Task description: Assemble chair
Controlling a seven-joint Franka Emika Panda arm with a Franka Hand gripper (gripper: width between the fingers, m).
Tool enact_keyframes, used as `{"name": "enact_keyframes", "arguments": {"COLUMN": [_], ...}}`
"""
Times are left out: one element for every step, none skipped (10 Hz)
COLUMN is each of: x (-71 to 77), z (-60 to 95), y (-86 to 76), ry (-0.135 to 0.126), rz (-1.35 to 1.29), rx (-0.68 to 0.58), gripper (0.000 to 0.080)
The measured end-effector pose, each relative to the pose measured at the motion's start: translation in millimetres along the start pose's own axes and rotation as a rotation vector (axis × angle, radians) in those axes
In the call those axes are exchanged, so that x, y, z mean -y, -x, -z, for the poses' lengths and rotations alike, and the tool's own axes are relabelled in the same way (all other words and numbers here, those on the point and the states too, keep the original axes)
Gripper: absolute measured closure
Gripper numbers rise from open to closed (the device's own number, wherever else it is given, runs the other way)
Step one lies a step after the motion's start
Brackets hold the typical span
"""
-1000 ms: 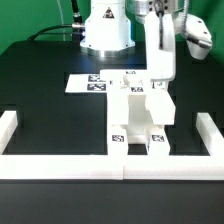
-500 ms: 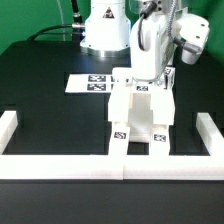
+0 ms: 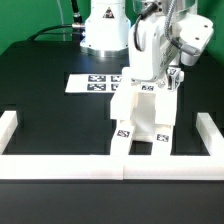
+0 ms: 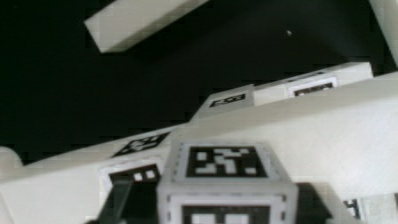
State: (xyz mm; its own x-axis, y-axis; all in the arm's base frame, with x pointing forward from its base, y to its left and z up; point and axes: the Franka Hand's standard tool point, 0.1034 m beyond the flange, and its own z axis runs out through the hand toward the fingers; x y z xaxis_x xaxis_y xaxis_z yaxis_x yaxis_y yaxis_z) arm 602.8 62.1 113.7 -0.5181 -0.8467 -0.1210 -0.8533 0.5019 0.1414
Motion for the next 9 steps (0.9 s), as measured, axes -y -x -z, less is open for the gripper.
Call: {"name": "enact_keyframes", "arguments": {"x": [-0.2,-0.4,-0.4,-0.9,-0.6,-0.5,-0.8,-0.7,-0.7], "z": [-0.1,-0.6,-0.7,-0.8,-0.7,-0.7,-0.8,-0.9,-1.0], "y": [0.3,0.1,0.0,-0.1,-0.5,-0.6,-0.3,-0.7,-0.7], "ry": [0.0,0.001,0.001,0.004,0.004,0.004,0.004,0.004,0.005], "rz": [0.023,0.045,0.073,0.086,0.152,0.238,0.312,0.405,0.474], "rx": [0.0,-0.001,-0.001,-0.002,-0.002,-0.002,-0.002,-0.003,-0.003], "gripper": [0.0514,0.0514,0.0299,0.0299,0.0179,0.0155,0.0155,0.0151,0.0151]}}
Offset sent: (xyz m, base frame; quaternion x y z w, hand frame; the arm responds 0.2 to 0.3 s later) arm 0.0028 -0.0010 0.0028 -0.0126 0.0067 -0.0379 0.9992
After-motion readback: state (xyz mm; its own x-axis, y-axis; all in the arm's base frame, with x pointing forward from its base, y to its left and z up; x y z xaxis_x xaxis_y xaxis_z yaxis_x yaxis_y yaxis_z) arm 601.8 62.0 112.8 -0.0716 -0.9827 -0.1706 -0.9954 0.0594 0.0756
